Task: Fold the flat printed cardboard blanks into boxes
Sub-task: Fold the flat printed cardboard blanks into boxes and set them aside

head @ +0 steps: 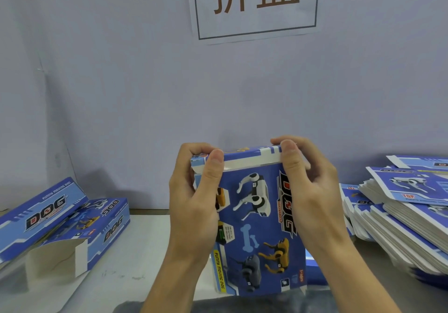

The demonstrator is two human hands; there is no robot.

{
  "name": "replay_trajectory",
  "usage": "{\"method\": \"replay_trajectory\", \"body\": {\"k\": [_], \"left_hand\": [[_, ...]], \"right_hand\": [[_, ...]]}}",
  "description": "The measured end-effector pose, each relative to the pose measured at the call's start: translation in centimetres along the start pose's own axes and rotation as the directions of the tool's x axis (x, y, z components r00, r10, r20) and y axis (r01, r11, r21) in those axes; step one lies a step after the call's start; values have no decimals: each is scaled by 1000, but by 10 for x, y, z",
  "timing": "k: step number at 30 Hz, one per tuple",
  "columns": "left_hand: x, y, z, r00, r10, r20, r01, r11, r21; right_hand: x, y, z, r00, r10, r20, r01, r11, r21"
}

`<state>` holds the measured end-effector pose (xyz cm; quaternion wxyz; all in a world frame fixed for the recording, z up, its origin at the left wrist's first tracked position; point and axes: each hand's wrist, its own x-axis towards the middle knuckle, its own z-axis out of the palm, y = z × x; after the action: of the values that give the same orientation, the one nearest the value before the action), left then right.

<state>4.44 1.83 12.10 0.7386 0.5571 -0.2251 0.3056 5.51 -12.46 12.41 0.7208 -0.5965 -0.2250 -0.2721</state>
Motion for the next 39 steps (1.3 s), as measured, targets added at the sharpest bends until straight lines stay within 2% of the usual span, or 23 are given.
{"method": "replay_trajectory", "body": {"k": [5,12,21,24,27,29,31,33,39], "left_hand": [[0,-2,-2,1000,10,-2,-10,1000,4],[-1,-4,-4,999,-1,34,3,999,-46],[3,-5,-13,983,-129,130,152,971,-185],[3,-5,-7,989,-139,58,146,981,-130],[4,-4,-1,994,-105,-29,103,992,-67],[4,-2,-2,999,-51,0,51,998,-25],[3,1,-6,996,-18,85,16,1000,22],[3,2,-9,990,-4,138,-5,998,63],[2,0,-6,995,14,95,-18,999,42]], "right_hand": [[0,-2,1,1000,26,4,-26,999,29],[-2,1,-4,995,63,83,-74,986,148],[-1,5,-15,978,165,129,-200,920,338],[-3,5,-15,969,193,156,-239,893,381],[-1,4,-17,966,185,183,-242,898,368],[0,3,-19,960,161,231,-231,917,325],[0,3,-19,955,131,267,-206,939,275],[0,3,-17,962,115,249,-178,952,248],[1,4,-15,969,123,215,-180,945,274]]}}
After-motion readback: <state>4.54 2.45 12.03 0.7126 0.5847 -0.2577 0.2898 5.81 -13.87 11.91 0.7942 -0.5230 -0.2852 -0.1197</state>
